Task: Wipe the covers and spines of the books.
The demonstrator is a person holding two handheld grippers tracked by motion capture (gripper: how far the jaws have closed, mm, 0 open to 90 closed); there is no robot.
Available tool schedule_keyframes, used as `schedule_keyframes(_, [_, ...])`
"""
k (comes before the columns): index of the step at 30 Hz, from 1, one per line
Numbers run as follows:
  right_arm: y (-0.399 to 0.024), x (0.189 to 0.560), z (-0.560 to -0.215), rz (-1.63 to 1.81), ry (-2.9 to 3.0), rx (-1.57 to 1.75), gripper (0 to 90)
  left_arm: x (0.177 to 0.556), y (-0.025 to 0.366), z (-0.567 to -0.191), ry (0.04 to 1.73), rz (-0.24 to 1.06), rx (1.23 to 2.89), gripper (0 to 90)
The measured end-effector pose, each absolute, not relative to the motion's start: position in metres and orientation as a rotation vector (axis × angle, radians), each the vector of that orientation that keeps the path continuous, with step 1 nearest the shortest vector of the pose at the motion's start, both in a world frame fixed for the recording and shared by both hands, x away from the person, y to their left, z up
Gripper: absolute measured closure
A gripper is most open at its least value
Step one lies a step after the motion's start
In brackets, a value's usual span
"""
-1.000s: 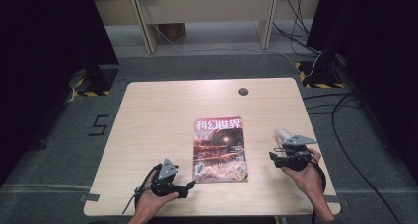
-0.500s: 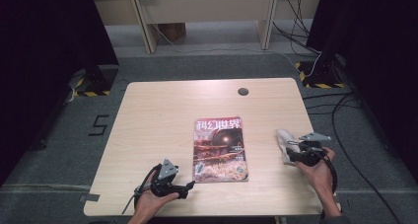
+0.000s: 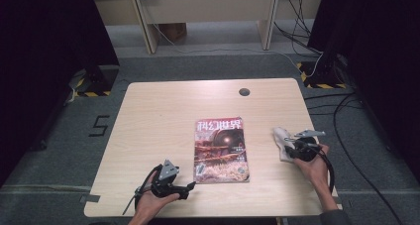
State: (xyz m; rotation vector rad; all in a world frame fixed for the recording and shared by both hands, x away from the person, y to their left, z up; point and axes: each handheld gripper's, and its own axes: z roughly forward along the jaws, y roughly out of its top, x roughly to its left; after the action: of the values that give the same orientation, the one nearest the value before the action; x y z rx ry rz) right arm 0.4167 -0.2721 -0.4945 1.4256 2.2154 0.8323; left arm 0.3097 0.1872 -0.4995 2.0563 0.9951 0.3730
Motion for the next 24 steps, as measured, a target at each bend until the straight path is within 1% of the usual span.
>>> schedule_keyframes(12, [-0.244, 0.45, -0.495, 0.859, 2.231, 1.411, 72.9, 0.311, 0.188, -0.498, 0.999, 0.371, 2.053, 15.8])
schedule_keyframes(21, [-0.236, 0.461, -0.496, 0.873, 2.244, 1.405, 72.4, 0.311, 0.188, -0.498, 0.997, 0.372, 2.052, 15.8])
schedule_keyframes(23, [-0.233, 0.46, -0.495, 0.873, 2.257, 1.398, 71.0, 0.311, 0.188, -0.498, 0.997, 0.371, 2.056, 15.8])
schedule_keyframes(24, [-0.231, 0.458, -0.495, 0.876, 2.266, 1.395, 68.2, 0.311, 0.187, -0.499, 0.995, 0.369, 2.056, 15.8])
